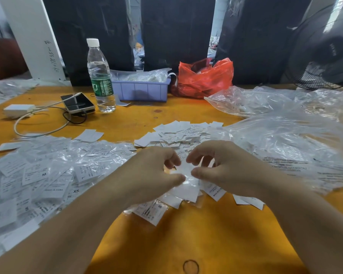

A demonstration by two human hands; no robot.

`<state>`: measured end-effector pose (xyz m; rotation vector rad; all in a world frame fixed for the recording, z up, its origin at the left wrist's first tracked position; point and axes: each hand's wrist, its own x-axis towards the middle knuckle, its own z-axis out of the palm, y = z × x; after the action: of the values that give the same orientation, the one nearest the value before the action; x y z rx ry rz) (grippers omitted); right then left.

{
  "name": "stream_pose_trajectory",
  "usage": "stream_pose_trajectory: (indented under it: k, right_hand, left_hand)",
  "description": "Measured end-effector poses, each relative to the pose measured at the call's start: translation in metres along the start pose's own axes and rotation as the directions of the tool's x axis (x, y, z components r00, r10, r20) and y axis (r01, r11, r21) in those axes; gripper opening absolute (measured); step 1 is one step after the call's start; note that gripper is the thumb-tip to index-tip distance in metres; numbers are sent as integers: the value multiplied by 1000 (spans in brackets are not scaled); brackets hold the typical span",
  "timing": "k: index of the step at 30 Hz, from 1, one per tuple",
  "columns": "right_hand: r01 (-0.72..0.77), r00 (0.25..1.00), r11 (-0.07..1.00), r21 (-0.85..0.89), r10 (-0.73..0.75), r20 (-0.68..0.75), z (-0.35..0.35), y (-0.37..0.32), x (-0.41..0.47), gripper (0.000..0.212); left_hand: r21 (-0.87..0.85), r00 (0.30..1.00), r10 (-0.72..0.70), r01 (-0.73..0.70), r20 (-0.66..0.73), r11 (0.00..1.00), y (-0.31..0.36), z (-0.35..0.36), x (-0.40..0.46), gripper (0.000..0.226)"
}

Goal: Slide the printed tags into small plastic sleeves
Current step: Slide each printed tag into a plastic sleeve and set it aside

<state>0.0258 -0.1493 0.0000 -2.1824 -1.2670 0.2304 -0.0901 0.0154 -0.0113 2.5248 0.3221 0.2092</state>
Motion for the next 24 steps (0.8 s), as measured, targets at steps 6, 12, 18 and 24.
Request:
stream_pose_trajectory:
  k: [6,12,18,24]
  right_hand:
    - [-64,985,977,-206,95,144,0,-2,0,32]
    - [-122,970,972,-202,160,184,0,-6,-1,20]
    - [-109,966,970,-216,155,207,1,-8,-1,3]
    - [-86,981,990,-107,103,166,1,-6,0,18]
  left_hand:
    - [251,987,60,-97,152,963,6,13,-2,60]
    - [247,987,51,-89,154,965,5,14,-2,59]
    - [231,988,58,-90,142,969,5,16,-2,50]
    - [186,991,90,-107,98,977,9,17,-1,25]
